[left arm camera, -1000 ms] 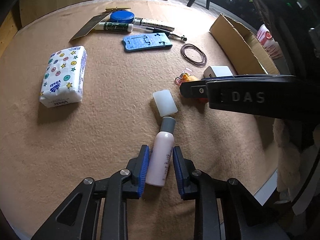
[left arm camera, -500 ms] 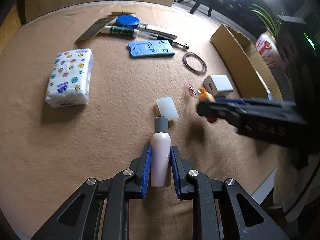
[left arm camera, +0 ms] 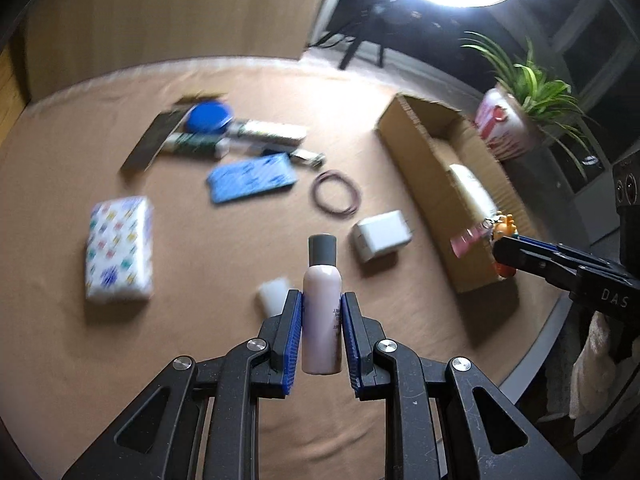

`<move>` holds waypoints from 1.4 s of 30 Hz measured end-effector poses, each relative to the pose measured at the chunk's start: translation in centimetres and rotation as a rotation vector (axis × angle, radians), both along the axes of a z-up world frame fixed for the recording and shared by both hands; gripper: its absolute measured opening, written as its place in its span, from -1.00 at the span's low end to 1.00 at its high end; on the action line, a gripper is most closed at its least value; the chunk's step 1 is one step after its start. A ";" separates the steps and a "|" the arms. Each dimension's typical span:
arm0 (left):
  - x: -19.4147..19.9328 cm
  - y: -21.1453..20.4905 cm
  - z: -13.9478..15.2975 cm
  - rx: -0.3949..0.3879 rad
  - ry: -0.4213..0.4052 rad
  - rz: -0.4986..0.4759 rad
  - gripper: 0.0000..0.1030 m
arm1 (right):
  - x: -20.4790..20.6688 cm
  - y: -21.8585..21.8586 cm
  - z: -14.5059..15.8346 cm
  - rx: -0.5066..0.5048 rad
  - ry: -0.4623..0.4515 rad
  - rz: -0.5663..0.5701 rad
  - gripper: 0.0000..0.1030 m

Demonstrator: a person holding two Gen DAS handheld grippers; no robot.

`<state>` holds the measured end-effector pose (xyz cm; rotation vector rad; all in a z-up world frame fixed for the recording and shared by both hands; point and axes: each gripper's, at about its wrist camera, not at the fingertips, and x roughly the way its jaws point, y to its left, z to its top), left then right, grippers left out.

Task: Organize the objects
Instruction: 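Carry the pink bottle and keychain figure into the box with both tools and release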

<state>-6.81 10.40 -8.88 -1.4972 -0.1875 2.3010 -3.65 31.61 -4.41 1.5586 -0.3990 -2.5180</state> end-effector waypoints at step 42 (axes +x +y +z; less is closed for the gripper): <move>-9.6 15.9 2.9 -0.017 0.101 -0.090 0.28 | 0.4 10.1 -0.9 0.042 0.061 -0.171 0.41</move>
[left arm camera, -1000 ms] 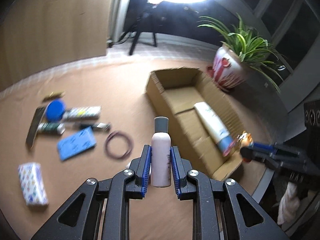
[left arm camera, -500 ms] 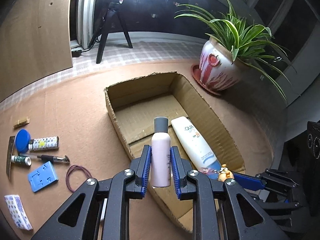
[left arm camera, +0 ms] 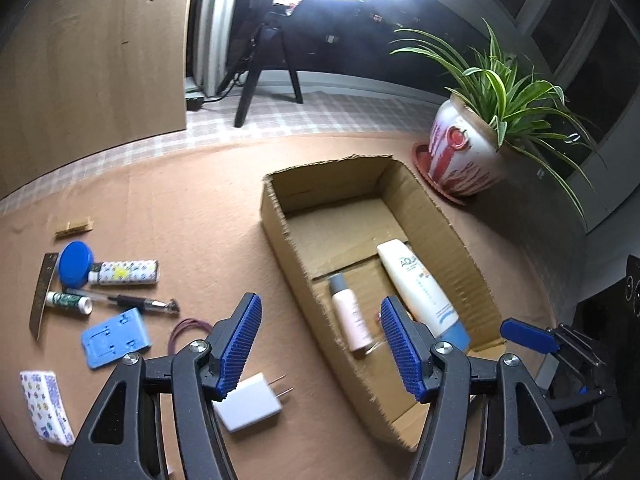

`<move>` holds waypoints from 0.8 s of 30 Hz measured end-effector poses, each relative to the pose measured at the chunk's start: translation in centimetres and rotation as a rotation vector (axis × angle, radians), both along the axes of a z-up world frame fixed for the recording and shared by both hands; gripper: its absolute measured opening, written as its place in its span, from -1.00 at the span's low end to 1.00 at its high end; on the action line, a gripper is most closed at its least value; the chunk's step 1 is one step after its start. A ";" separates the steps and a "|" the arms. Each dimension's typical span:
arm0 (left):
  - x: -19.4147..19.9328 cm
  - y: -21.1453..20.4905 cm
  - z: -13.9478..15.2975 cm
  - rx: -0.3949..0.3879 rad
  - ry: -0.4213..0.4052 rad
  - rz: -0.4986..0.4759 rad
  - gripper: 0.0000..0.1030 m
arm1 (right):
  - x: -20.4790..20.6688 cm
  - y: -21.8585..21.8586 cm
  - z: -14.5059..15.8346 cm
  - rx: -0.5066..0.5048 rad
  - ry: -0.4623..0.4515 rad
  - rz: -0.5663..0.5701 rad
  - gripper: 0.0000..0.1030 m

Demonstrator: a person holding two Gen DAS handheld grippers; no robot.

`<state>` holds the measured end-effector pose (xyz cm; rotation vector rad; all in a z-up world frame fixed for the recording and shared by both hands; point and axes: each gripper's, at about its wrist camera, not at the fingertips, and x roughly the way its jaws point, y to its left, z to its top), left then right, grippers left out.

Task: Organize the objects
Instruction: 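Carry the pink bottle and keychain figure into the box with both tools and release, then grasp the white eraser with the left tool while the right tool grasps the purple cable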

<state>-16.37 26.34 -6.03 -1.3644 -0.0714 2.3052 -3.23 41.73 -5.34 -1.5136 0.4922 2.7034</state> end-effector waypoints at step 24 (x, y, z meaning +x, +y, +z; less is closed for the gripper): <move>4.4 -19.5 -4.0 -0.052 -0.102 0.238 0.27 | -0.9 -8.6 -1.0 -0.120 -0.034 0.114 0.40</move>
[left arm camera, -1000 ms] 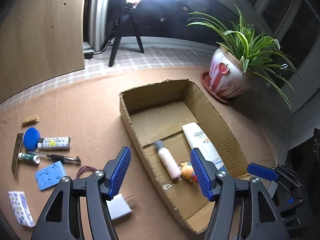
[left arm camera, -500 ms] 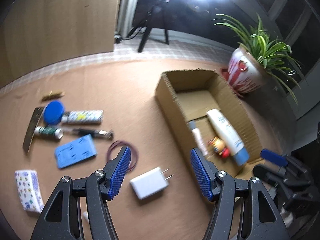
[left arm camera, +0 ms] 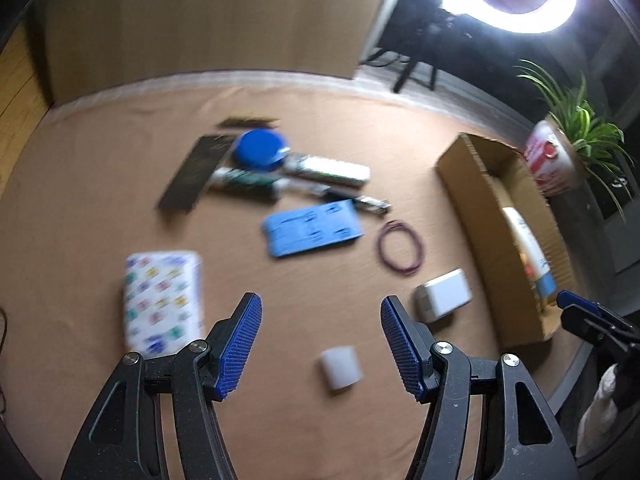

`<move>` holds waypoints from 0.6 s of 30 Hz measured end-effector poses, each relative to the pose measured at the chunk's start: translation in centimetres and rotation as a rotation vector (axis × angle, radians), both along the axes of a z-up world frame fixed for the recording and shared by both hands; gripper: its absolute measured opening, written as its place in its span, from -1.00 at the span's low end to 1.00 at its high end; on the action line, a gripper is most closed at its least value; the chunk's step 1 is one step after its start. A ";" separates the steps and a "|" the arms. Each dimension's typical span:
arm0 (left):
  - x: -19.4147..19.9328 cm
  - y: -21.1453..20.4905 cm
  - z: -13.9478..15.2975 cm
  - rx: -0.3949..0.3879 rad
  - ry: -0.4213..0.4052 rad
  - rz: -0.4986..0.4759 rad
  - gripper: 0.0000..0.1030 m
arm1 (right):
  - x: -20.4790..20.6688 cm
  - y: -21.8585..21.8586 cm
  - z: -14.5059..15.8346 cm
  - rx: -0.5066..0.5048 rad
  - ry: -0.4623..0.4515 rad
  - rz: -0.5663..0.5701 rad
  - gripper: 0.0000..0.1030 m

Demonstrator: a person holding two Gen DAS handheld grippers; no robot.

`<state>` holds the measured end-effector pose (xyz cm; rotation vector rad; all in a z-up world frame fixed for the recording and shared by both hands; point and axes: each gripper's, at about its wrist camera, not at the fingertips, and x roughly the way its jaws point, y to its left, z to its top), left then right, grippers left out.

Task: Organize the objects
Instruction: 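Grasp the white eraser with the left tool while the right tool grasps the purple cable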

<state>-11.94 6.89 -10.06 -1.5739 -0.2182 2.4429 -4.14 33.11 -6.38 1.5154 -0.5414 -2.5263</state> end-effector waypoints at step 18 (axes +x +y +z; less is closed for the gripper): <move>2.7 1.8 -3.2 0.020 -0.072 -0.094 0.13 | -4.8 -6.0 -1.1 -0.011 -0.051 0.079 0.38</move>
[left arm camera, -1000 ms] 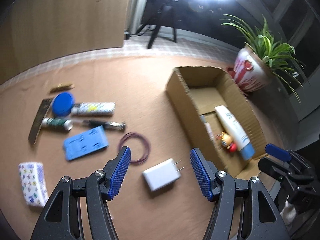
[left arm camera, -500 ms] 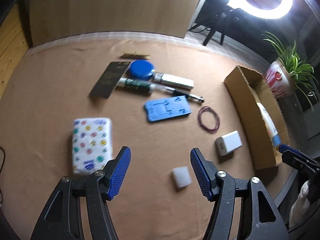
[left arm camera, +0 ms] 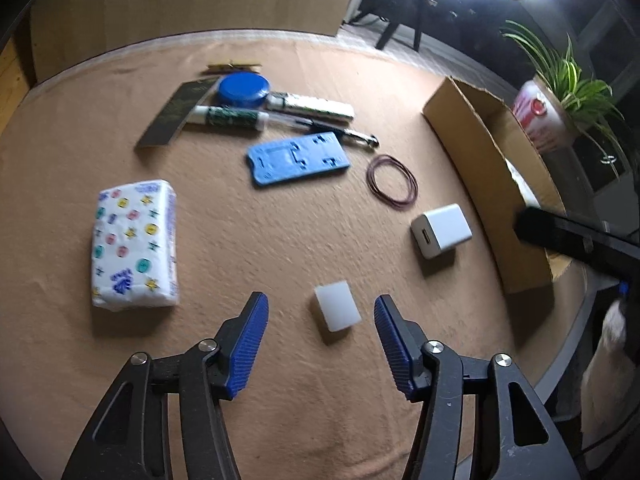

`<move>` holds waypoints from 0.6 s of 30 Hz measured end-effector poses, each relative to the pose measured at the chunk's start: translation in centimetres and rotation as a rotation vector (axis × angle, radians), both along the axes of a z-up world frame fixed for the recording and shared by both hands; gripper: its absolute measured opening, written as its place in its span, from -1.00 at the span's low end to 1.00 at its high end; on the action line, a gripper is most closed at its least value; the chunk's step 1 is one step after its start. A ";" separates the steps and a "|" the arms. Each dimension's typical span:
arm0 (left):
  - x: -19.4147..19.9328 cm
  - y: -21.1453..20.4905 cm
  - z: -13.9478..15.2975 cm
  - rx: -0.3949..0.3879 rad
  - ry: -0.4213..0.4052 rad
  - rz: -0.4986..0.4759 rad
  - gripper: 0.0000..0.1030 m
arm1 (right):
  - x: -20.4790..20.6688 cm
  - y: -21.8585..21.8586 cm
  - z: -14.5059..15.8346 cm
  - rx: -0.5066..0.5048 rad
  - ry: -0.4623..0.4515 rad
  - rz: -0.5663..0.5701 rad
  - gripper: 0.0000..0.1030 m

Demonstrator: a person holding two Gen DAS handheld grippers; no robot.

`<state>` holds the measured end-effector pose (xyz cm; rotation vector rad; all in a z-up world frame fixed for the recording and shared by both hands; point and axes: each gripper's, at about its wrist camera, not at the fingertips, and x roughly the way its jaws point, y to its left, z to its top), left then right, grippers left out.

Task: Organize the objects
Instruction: 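Grasp the white eraser with the left tool while the right tool grasps the purple cable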

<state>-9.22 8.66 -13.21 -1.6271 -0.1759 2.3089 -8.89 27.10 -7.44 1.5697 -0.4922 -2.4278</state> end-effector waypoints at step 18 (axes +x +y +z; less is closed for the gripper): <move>-0.1 2.9 -2.0 -0.061 -0.019 -0.026 -0.43 | -8.4 -4.4 -6.6 0.183 -0.179 0.174 -0.31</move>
